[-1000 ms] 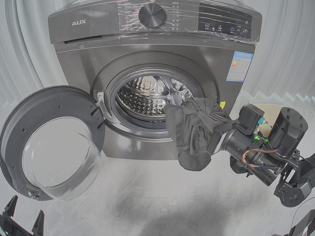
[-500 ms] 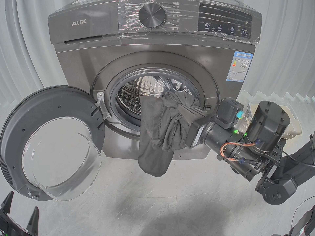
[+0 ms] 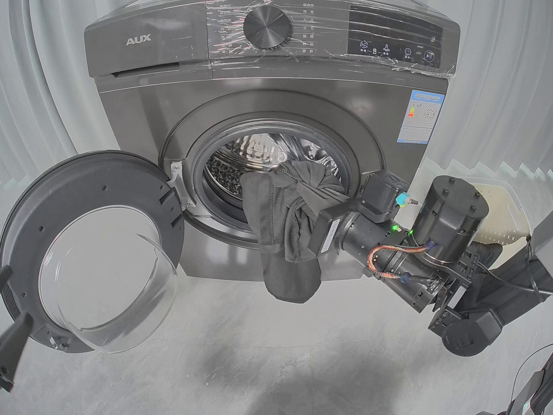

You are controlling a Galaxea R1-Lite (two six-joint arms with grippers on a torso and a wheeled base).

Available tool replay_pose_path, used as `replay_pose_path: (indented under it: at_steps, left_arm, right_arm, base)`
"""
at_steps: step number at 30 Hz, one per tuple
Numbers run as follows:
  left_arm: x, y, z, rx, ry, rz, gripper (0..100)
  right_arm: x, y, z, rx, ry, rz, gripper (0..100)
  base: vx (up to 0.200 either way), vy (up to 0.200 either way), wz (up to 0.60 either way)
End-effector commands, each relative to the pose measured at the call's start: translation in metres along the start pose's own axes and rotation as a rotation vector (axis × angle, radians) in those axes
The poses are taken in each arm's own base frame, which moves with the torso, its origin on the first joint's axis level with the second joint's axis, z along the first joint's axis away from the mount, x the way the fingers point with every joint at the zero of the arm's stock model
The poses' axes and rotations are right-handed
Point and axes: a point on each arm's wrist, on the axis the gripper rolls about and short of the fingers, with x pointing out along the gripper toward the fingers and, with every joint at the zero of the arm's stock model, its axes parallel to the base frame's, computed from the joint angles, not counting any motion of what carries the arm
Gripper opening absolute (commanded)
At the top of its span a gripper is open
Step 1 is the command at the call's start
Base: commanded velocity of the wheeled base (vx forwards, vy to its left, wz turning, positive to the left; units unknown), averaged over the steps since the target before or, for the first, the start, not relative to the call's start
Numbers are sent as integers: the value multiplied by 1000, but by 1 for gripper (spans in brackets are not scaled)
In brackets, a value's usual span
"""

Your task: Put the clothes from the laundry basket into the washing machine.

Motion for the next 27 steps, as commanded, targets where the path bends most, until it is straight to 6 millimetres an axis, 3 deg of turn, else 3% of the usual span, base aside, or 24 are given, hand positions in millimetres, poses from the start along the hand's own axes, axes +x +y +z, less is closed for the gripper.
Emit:
replay_pose_path:
  at_steps: [1, 8, 10, 19, 27]
  left_arm:
    - [56, 2, -25, -91, 282, -249, 100]
    - [90, 1, -34, -115, 355, -400, 100]
    - [91, 1, -34, -116, 355, -403, 100]
    - [137, -2, -58, -179, 514, -535, 100]
    - [175, -9, -67, -184, 513, -596, 100]
  right_arm:
    - [18, 1, -3, 7, -27, -21, 0]
    - [20, 0, -6, 5, -24, -56, 0]
    - [20, 0, -6, 5, -23, -56, 0]
    - [19, -1, -4, 5, -27, -64, 0]
    - [19, 0, -4, 6, -28, -61, 0]
  base:
    - [0, 0, 0]
    - [0, 0, 0]
    - [0, 0, 0]
    - [0, 0, 0]
    - [0, 0, 0]
